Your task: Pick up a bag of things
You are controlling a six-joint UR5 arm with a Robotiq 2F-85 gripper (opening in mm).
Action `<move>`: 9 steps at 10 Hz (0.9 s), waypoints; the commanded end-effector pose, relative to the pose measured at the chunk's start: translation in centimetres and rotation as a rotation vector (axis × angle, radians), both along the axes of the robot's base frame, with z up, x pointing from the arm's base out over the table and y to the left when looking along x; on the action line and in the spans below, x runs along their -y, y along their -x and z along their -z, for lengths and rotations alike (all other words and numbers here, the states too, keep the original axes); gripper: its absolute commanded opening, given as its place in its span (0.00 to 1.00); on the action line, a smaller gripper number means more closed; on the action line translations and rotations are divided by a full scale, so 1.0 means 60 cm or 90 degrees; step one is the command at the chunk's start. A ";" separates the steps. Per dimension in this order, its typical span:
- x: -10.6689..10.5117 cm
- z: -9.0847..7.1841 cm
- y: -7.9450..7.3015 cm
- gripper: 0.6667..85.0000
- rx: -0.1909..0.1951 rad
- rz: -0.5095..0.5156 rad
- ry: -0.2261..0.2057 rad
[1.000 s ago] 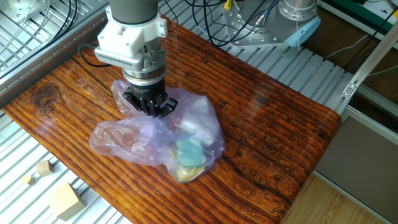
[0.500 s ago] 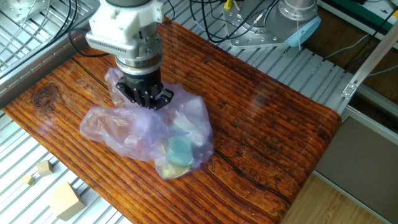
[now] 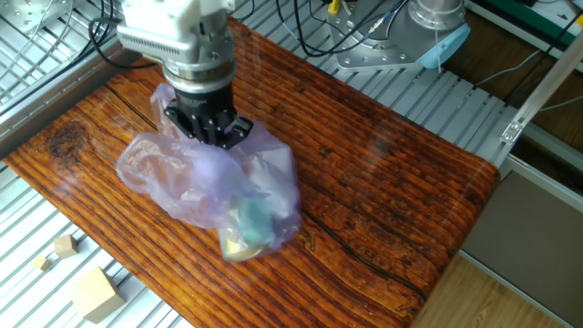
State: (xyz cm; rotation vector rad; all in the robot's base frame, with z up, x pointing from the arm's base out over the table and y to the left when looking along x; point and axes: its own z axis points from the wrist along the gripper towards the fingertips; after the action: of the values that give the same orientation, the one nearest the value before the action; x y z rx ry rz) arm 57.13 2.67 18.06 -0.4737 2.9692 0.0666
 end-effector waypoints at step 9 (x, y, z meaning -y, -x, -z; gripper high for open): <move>0.007 -0.095 0.023 0.00 0.018 0.018 -0.005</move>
State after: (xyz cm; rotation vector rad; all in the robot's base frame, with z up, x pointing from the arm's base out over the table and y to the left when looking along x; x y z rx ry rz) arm 56.13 2.17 22.56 -0.4429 2.9561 0.0583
